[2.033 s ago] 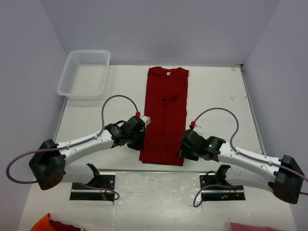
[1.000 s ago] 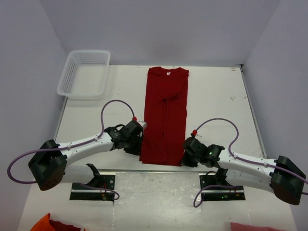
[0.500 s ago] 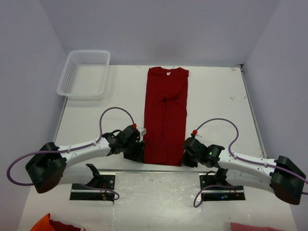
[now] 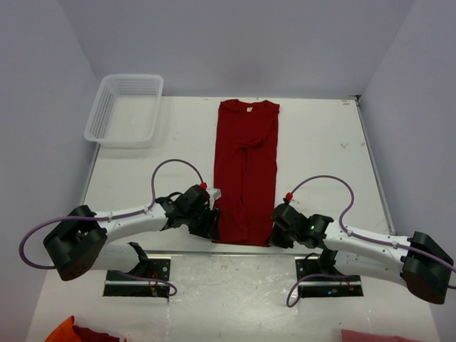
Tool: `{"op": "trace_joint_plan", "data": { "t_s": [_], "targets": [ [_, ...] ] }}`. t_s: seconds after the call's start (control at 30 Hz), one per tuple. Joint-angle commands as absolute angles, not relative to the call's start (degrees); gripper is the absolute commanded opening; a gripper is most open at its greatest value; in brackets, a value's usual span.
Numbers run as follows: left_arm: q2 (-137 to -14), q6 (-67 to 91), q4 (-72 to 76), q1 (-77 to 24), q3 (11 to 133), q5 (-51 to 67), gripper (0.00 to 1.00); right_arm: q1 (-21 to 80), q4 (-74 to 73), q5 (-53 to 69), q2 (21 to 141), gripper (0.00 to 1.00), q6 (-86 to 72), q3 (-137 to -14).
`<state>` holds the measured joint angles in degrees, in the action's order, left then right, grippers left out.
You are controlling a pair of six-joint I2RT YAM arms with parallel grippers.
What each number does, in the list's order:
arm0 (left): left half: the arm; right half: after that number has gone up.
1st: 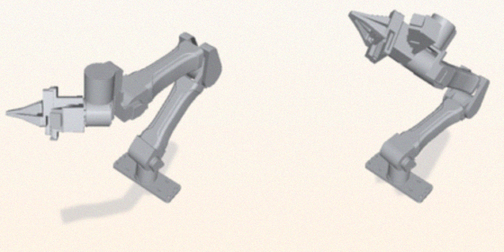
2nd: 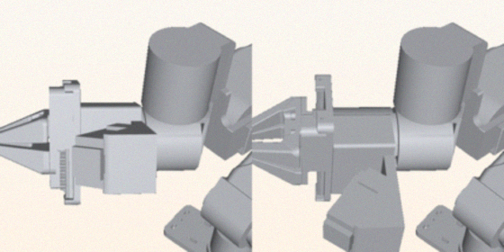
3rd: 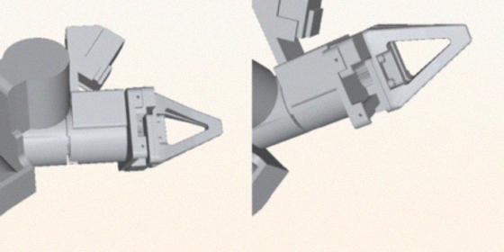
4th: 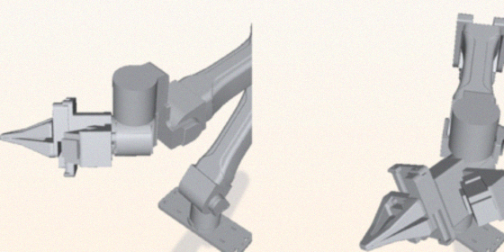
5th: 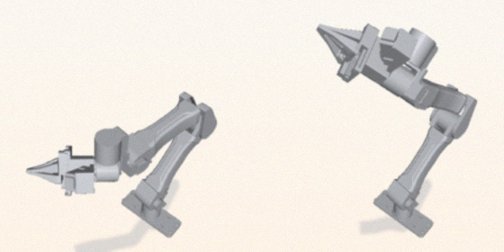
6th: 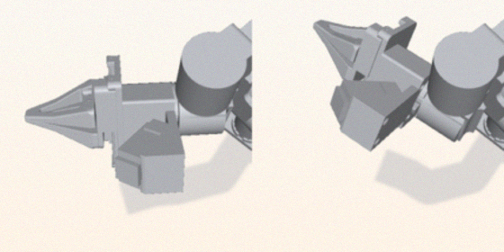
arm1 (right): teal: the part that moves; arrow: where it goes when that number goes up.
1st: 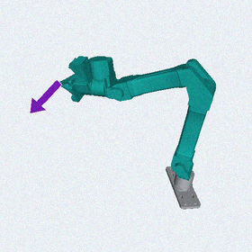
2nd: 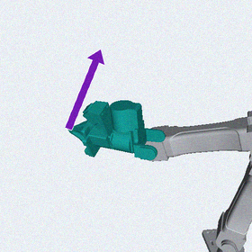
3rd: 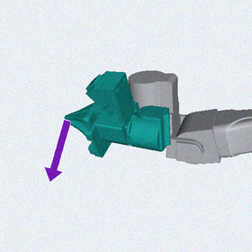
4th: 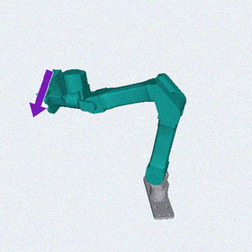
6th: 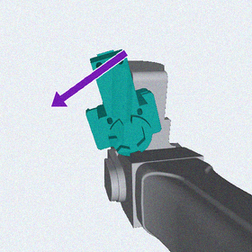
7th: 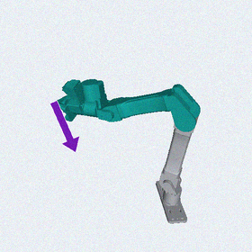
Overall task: Fold and stack the t-shirts
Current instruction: Grab the bottom of the folded rectangular tshirt with both arms
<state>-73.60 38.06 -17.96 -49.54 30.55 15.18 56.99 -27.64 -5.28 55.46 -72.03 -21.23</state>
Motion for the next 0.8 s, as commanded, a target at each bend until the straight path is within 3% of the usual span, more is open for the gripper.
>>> {"op": "trace_joint_plan", "data": {
  "t_s": [0.0,0.17,0.27,0.33,0.37,0.4,0.77],
  "targets": [
    [-75.85,38.23,-16.17,-49.57,30.32,15.12,0.50,57.48,-30.32,-6.94,55.72,0.00,-72.42,-20.83],
    [-76.46,38.50,-16.00,-49.57,29.80,15.20,0.44,57.48,-31.02,-7.29,54.67,0.00,-72.51,-20.83],
    [-76.38,38.58,-15.91,-49.57,29.27,15.38,0.33,57.39,-31.55,-7.47,54.75,0.00,-72.42,-21.09],
    [-76.46,38.50,-16.08,-49.57,28.92,15.29,0.18,57.39,-31.38,-7.47,55.28,0.00,-72.16,-21.27],
    [-76.46,38.41,-16.26,-49.66,28.92,15.12,0.04,57.39,-31.29,-7.47,55.46,0.00,-72.07,-21.36],
    [-76.38,38.50,-16.52,-49.57,28.74,15.12,0.00,57.39,-31.38,-7.47,55.98,0.00,-71.98,-21.62],
    [-67.42,41.48,-20.74,-49.57,25.75,14.32,0.00,58.71,-39.10,-11.69,53.97,0.00,-72.60,-23.99]
  ]
}}
